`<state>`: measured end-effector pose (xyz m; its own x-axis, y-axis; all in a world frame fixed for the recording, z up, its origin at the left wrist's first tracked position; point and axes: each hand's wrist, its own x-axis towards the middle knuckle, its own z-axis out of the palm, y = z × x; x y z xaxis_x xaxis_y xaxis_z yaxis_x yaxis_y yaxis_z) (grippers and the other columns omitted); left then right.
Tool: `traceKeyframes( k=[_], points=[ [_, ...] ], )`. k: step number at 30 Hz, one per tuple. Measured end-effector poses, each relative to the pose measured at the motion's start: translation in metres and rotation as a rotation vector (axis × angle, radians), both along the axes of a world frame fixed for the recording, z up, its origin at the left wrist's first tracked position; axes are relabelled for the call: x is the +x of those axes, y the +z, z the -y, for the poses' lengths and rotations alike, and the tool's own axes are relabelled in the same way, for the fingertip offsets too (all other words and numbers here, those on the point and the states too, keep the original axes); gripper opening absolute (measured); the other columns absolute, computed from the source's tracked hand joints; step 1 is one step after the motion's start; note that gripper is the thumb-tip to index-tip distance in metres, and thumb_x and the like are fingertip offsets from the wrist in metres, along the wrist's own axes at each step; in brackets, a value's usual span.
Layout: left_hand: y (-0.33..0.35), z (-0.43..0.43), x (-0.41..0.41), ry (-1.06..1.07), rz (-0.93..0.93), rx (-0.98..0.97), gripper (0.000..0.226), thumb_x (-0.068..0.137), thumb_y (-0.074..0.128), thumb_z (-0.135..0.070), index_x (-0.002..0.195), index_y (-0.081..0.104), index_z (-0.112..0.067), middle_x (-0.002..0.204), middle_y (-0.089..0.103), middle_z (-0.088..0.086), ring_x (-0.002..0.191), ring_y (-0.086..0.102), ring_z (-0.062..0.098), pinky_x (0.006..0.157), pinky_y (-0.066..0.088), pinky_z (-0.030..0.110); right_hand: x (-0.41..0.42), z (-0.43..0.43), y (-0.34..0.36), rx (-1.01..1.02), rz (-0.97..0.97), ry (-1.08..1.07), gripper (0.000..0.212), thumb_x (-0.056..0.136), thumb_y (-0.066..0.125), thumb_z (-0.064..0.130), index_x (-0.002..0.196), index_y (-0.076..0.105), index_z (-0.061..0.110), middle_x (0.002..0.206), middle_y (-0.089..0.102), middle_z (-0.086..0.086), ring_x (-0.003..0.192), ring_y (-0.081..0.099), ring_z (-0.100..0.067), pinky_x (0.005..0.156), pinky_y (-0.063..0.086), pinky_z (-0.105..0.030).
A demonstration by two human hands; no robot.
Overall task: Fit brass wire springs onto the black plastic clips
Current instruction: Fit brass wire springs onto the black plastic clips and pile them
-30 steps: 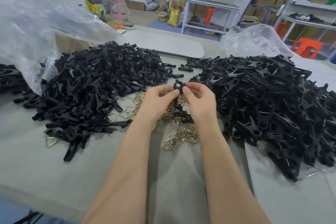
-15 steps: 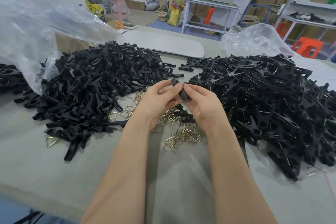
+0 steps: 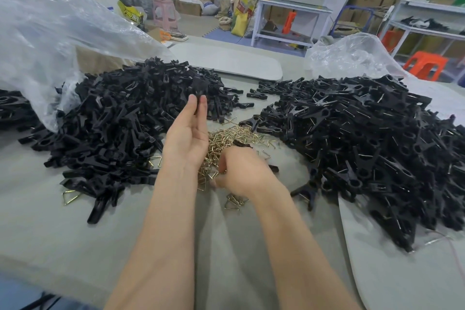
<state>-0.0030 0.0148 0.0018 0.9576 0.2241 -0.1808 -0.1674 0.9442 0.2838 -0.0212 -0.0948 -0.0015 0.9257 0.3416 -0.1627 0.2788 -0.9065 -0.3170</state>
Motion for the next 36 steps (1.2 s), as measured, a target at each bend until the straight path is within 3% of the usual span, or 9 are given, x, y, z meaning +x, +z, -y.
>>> traceKeyframes(
  k=[5, 8, 11, 15, 20, 25, 29, 33, 36],
  points=[
    [-0.004, -0.001, 0.001, -0.063, -0.028, -0.062, 0.019, 0.085, 0.066, -0.009, 0.101, 0.063, 0.002, 0.098, 0.065, 0.013, 0.086, 0.067, 0.018, 0.069, 0.058, 0.022, 0.005, 0.004, -0.002, 0.007, 0.125, -0.012, 0.012, 0.087, 0.06, 0.012, 0.097, 0.066, 0.011, 0.094, 0.068, -0.01, 0.087, 0.065, -0.029, 0.075, 0.053, -0.033],
    [-0.008, -0.001, 0.004, -0.079, -0.098, 0.044, 0.017, 0.087, 0.065, -0.02, 0.094, 0.064, -0.005, 0.082, 0.066, 0.005, 0.074, 0.058, 0.008, 0.065, 0.052, 0.017, 0.005, 0.005, -0.001, 0.034, 0.051, 0.015, 0.021, 0.086, 0.067, 0.026, 0.098, 0.064, 0.009, 0.091, 0.068, -0.008, 0.085, 0.064, -0.026, 0.075, 0.053, -0.033],
    [-0.008, -0.001, 0.005, -0.085, -0.107, 0.049, 0.016, 0.089, 0.063, -0.018, 0.096, 0.063, -0.004, 0.086, 0.065, 0.006, 0.076, 0.057, 0.007, 0.063, 0.052, 0.015, 0.003, 0.004, 0.0, -0.02, -0.008, 0.068, 0.04, 0.08, 0.073, 0.035, 0.104, 0.057, 0.008, 0.089, 0.06, -0.004, 0.088, 0.06, -0.024, 0.071, 0.046, -0.03],
    [-0.005, 0.001, 0.002, -0.178, -0.055, 0.001, 0.022, 0.078, 0.069, -0.011, 0.098, 0.064, 0.0, 0.089, 0.065, 0.011, 0.085, 0.064, 0.014, 0.068, 0.058, 0.02, 0.001, 0.003, 0.001, -0.01, 0.028, 0.074, 0.033, 0.08, 0.072, 0.032, 0.102, 0.061, 0.01, 0.088, 0.059, -0.005, 0.092, 0.061, -0.027, 0.074, 0.048, -0.03],
    [-0.003, 0.004, 0.0, -0.246, -0.031, 0.019, 0.039, 0.066, 0.072, -0.01, 0.103, 0.062, -0.002, 0.093, 0.063, 0.012, 0.094, 0.059, 0.018, 0.06, 0.057, 0.02, -0.004, 0.002, 0.004, 0.02, 0.081, 0.043, 0.024, 0.079, 0.066, 0.033, 0.079, 0.051, 0.014, 0.068, 0.048, 0.001, 0.073, 0.05, -0.025, 0.061, 0.036, -0.026],
    [-0.005, 0.005, 0.002, -0.247, -0.029, 0.077, 0.029, 0.066, 0.072, -0.008, 0.092, 0.064, -0.001, 0.087, 0.063, 0.012, 0.086, 0.062, 0.018, 0.06, 0.056, 0.02, 0.001, 0.006, 0.005, 0.042, 0.099, -0.043, 0.031, 0.088, 0.054, 0.023, 0.062, 0.039, 0.015, 0.062, 0.043, -0.001, 0.068, 0.049, -0.027, 0.056, 0.034, -0.026],
    [-0.008, 0.01, 0.006, -0.115, -0.038, 0.546, 0.017, 0.077, 0.072, -0.01, 0.092, 0.066, -0.007, 0.089, 0.068, 0.006, 0.083, 0.067, 0.013, 0.067, 0.054, 0.017, 0.01, 0.022, 0.009, 0.318, 0.006, -0.185, 0.021, 0.095, 0.046, 0.012, 0.088, 0.064, 0.003, 0.08, 0.068, -0.011, 0.076, 0.068, -0.027, 0.072, 0.057, -0.04],
    [-0.014, 0.021, 0.005, 0.022, 0.003, 1.423, 0.019, 0.085, 0.069, -0.017, 0.09, 0.059, -0.032, 0.096, 0.065, -0.009, 0.093, 0.062, 0.007, 0.08, 0.049, 0.022, 0.022, 0.054, 0.016, 0.889, 0.066, -0.429, 0.014, 0.095, 0.053, 0.009, 0.101, 0.065, 0.005, 0.078, 0.069, -0.003, 0.068, 0.07, -0.009, 0.067, 0.058, -0.022],
    [-0.019, 0.028, 0.005, 0.031, 0.116, 1.694, 0.03, 0.085, 0.067, -0.011, 0.086, 0.052, -0.036, 0.099, 0.06, -0.011, 0.092, 0.058, 0.001, 0.084, 0.048, 0.022, 0.022, 0.072, 0.021, 1.354, 0.015, -0.51, 0.008, 0.09, 0.061, 0.004, 0.095, 0.066, 0.005, 0.08, 0.072, -0.008, 0.073, 0.072, -0.011, 0.065, 0.054, -0.015]
  ],
)
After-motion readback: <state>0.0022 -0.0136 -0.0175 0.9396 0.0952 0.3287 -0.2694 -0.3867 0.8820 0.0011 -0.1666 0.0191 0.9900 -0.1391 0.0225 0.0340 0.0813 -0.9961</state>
